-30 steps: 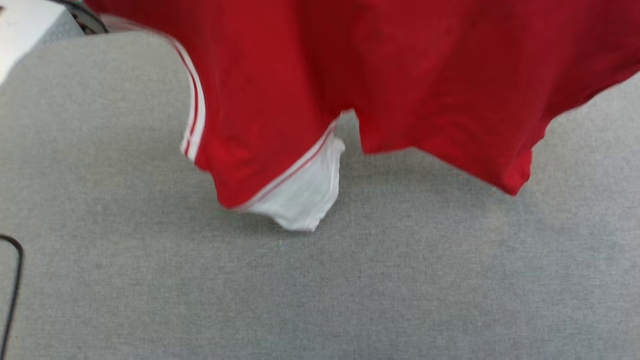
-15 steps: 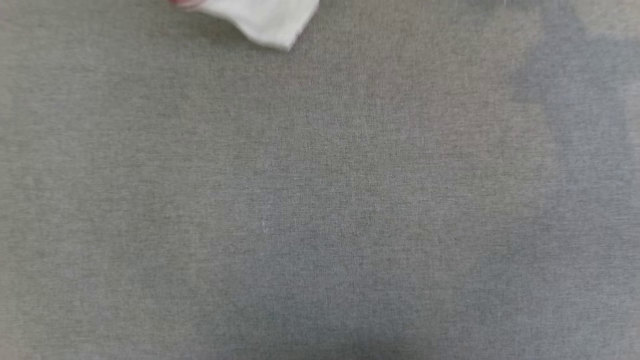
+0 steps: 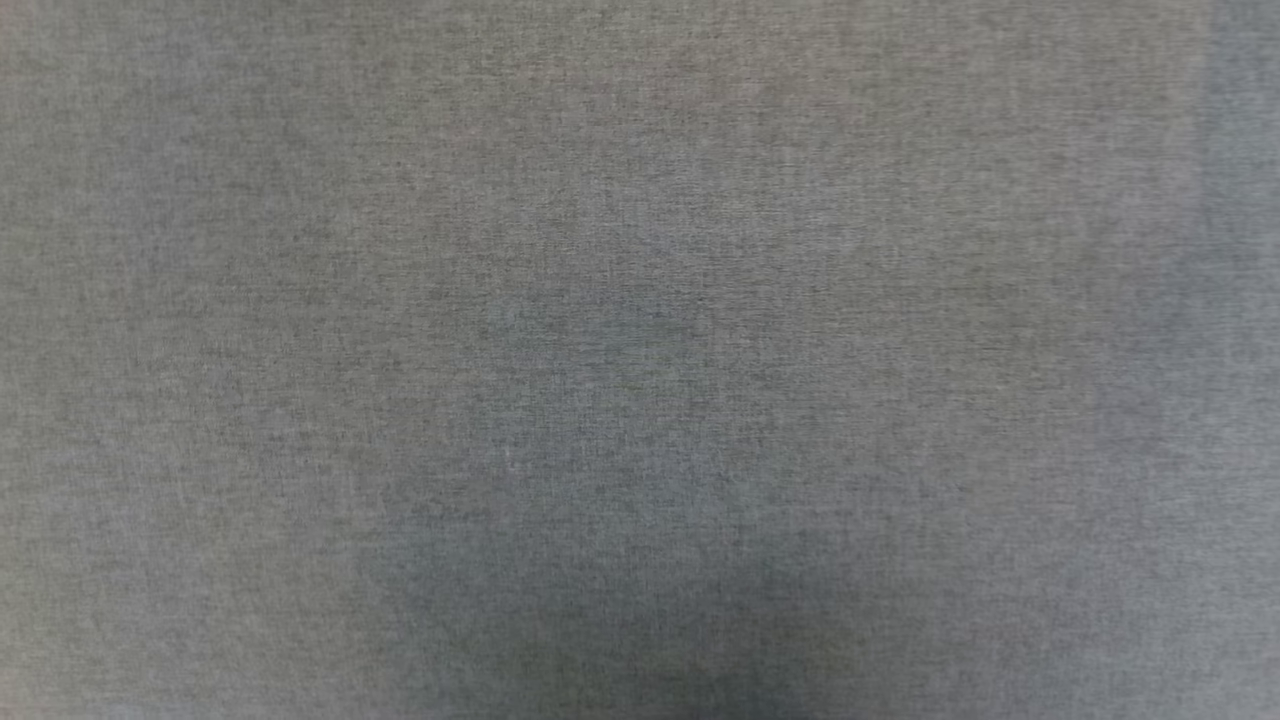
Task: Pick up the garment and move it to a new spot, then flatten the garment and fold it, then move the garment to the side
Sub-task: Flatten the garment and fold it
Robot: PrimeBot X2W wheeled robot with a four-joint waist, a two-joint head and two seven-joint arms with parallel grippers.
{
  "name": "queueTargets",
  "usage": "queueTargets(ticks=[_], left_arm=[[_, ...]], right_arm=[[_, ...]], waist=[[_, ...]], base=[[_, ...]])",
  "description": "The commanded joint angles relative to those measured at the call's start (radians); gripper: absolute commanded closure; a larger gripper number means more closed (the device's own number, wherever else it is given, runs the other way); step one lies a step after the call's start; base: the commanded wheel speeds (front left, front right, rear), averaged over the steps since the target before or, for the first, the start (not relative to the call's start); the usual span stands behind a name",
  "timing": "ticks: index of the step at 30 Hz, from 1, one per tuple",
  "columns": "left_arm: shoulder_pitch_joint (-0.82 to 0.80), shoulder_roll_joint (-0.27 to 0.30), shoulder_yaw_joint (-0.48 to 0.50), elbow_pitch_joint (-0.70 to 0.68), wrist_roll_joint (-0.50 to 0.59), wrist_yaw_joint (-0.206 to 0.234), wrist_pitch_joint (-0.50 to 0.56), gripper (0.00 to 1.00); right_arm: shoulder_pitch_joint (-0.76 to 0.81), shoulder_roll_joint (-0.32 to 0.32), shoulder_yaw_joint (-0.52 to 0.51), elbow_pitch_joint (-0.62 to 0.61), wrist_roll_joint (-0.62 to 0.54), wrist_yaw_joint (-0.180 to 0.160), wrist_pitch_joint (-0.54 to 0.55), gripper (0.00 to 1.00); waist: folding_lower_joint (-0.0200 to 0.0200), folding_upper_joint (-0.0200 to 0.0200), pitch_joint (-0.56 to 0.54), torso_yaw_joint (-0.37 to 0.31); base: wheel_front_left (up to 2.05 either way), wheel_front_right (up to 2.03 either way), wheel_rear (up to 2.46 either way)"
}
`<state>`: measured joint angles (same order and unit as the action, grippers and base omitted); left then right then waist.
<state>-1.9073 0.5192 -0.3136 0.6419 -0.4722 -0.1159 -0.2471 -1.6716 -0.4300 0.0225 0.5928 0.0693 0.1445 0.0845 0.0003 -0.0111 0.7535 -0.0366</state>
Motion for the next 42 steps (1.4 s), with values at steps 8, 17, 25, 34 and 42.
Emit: queueTargets(ticks=[8, 17, 25, 34, 42], left_arm=[[0.241, -0.056, 0.027, -0.05, 0.002, -0.008, -0.014, 1.0], [0.639, -0.142, 0.089, -0.172, 0.019, -0.013, -0.015, 1.0], [1.021, -0.162, 0.031, -0.203, 0.004, -0.014, -0.015, 1.0], [1.381, -0.161, -0.063, -0.213, -0.062, -0.014, 0.039, 1.0], [1.601, -0.132, -0.1, -0.297, -0.092, 0.001, 0.103, 1.0]], right_arm=[[0.114, 0.044, 0.002, 0.099, 0.01, -0.014, -0.105, 1.0], [0.351, 0.047, 0.11, 0.138, 0.08, -0.014, -0.2, 1.0], [0.65, 0.029, 0.208, 0.13, 0.2, -0.014, -0.24, 1.0], [0.987, -0.023, 0.282, 0.061, 0.426, -0.014, -0.132, 1.0], [1.223, -0.077, 0.279, -0.086, 0.6, -0.014, -0.014, 1.0]], waist=[[-0.0003, 0.0111, 0.018, 0.042], [-0.0003, 0.0111, -0.085, 0.069], [-0.0003, 0.0111, -0.271, 0.089], [-0.0003, 0.0111, -0.453, 0.113], [-0.0003, 0.0111, -0.56, 0.117]], base=[[0.0, 0.0, 0.0], [0.0, 0.0, 0.0], [0.0, 0.0, 0.0], [0.0, 0.0, 0.0], [0.0, 0.0, 0.0]])
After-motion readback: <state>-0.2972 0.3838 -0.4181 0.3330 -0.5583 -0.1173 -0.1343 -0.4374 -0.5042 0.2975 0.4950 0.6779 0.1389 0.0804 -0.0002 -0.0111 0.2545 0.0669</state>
